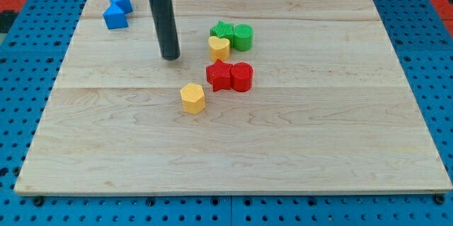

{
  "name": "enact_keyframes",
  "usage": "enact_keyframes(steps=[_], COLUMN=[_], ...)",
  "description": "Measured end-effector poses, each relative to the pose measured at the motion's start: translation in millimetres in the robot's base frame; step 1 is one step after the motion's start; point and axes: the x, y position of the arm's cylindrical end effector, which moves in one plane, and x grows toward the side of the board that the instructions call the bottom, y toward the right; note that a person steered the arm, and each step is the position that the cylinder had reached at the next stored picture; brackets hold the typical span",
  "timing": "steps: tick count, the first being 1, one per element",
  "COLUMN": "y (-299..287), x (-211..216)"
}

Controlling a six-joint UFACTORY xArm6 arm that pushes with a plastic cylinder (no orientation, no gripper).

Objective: Push yellow hexagon to group of blocks

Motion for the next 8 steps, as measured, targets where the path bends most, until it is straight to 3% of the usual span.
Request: enact_keyframes(steps=[1, 2, 4, 5, 6, 7, 8], y=[0, 27, 40, 16, 34, 85, 68], x=[91, 134, 107, 79, 105, 100, 78])
